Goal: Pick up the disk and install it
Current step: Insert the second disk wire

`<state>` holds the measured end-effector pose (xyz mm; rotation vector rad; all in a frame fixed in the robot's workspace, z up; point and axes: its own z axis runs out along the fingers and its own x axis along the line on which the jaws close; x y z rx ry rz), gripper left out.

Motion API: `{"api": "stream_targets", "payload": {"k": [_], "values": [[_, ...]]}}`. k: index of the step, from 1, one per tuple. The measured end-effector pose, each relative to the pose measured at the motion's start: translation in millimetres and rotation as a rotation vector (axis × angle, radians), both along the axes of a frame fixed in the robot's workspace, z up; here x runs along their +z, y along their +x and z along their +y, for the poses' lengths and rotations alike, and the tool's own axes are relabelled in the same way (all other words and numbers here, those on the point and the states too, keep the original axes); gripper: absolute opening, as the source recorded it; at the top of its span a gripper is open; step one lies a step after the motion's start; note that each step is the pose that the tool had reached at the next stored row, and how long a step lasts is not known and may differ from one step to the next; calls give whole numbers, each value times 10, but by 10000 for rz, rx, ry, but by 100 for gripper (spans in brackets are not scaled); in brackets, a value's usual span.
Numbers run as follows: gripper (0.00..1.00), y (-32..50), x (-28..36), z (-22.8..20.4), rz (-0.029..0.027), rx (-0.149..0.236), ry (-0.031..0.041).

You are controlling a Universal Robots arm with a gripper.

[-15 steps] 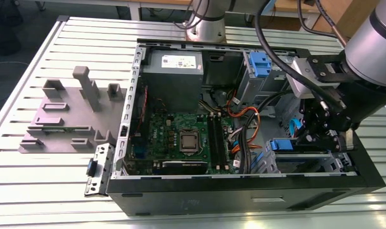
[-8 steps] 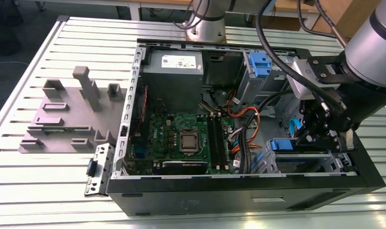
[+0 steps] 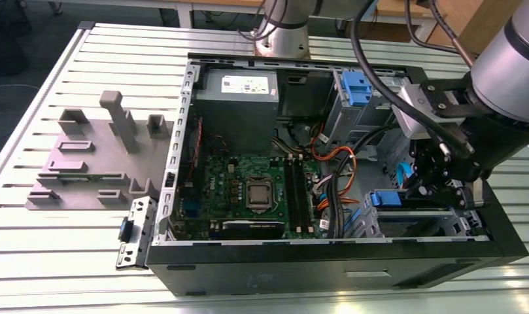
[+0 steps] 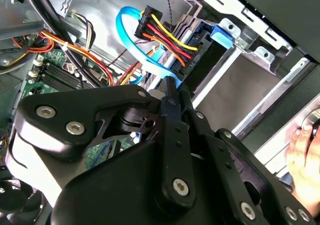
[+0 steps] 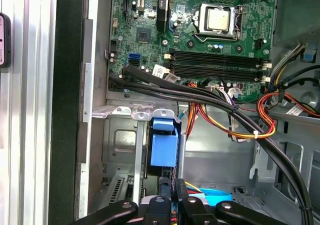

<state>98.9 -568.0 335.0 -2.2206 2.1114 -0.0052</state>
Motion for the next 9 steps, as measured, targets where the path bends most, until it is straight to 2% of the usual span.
{"api": "stream_targets", "payload": {"k": [9], "values": [[16,2,-22,-5,0,4,-3]]}}
